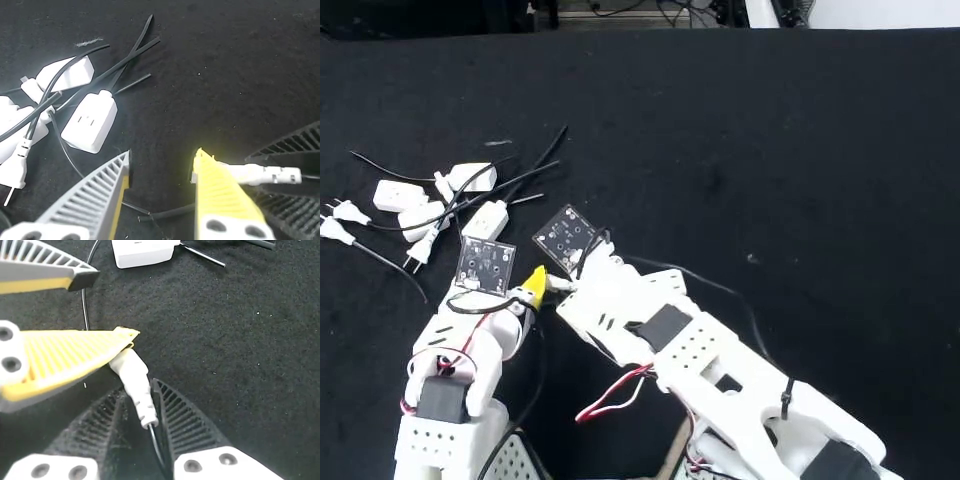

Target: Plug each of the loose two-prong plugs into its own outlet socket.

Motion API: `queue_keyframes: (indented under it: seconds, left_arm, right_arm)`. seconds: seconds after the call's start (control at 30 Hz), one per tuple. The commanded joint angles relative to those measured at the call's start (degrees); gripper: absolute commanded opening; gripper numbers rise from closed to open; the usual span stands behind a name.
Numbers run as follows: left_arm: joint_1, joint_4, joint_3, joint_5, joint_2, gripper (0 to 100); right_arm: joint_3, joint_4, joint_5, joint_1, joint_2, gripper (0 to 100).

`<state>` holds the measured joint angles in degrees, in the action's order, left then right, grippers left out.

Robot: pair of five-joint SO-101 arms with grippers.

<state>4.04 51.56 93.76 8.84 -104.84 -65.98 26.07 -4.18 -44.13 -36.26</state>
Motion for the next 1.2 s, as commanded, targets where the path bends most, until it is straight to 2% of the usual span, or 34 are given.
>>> queue_keyframes:
  seconds: [0.0, 0.57, 0.73, 0.93, 1.17]
  left_arm:
    - [2.77, 1.23, -0.75, 0.79, 0.97, 21]
    - [2.42, 0.70, -0.31, 1.93, 0.97, 21]
    - [2.24, 0.70, -1.54, -0.62, 0.97, 21]
    - [-3.47, 0.70, -5.49, -3.16, 0.97, 22]
    - [-3.82, 0.70, -9.27, -3.96, 0.97, 22]
  right_arm:
    - [1.19, -2.90, 0.26, -1.05, -3.03, 1.1]
    - [1.27, -2.81, 0.18, -1.14, -3.03, 1.1]
    - [1.36, -2.64, -1.32, -1.14, -4.62, 1.1]
    - [3.21, 2.90, -2.11, -0.79, -8.84, 1.1]
    - [3.30, 3.16, -2.20, -0.79, -9.10, 1.1]
